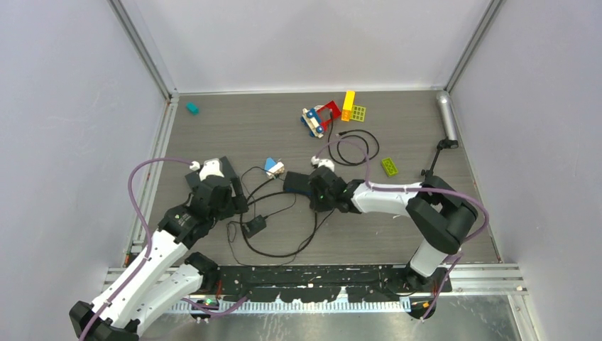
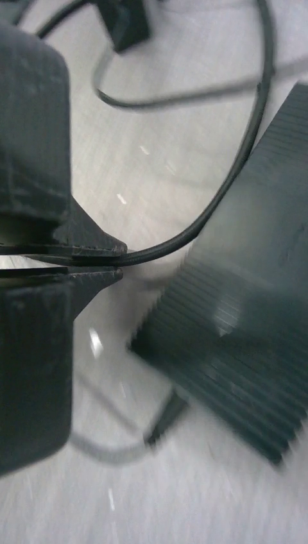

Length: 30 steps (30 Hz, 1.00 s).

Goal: Insert the plug into the switch port
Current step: Pick up the connector from the center of the board.

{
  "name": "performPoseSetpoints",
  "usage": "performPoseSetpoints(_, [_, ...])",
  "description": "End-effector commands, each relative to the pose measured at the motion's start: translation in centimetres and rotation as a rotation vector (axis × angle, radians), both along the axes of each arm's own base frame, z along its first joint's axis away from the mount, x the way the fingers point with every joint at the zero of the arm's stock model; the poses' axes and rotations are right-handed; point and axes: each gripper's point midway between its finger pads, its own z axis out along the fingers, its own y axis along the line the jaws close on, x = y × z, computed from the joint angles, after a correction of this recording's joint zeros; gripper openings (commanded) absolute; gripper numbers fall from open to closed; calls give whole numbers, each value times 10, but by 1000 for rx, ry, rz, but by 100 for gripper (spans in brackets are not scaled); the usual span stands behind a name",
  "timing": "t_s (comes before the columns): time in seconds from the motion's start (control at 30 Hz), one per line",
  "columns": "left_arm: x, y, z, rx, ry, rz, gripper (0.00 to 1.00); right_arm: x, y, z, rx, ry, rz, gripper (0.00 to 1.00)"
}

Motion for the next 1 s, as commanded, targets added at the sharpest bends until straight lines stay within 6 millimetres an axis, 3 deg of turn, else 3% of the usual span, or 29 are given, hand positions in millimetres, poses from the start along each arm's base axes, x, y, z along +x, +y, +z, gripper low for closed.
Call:
performPoseSetpoints(0.0, [6, -3, 8, -19, -40, 1, 81, 61, -57, 8, -99, -82, -63, 2])
performPoseSetpoints(0.13, [9, -4, 15, -14, -59, -13, 81, 94, -110, 26, -258, -123, -54, 2])
performPoseSetpoints(0.17, [10, -5, 15, -13, -60, -18, 81, 97, -116, 31, -283, -126, -25, 5])
performPoseSetpoints(0.2, [11, -6, 16, -12, -61, -22, 81, 99, -118, 38, -293, -133, -10, 15])
performPoseSetpoints(0.27, [12, -7, 16, -8, -58, -29, 81, 95, -111, 52, -263, -133, 42, 34])
performPoseSetpoints(0.37, [16, -9, 17, -8, -64, -34, 82, 79, -95, 76, -143, -122, 98, 47])
performPoseSetpoints(0.43, [18, -10, 16, -6, -68, -34, 82, 66, -86, 93, -59, -129, 124, 49])
performPoseSetpoints(0.5, [21, -12, 16, -8, -71, -36, 82, 58, -90, 102, -37, -141, 105, 50])
performPoseSetpoints(0.63, [33, -24, 17, -30, -97, -64, 82, 59, -112, 112, -67, -189, -23, 50])
performPoseSetpoints(0.7, [45, -38, 22, -59, -124, -104, 83, 62, -113, 117, -56, -198, -66, 50])
performPoseSetpoints(0.83, [62, -60, 23, -88, -119, -156, 84, 70, -93, 120, 44, -164, -102, 50])
performPoseSetpoints(0.97, [63, -74, 12, -115, -90, -202, 85, 65, -60, 113, 159, -66, -69, 50])
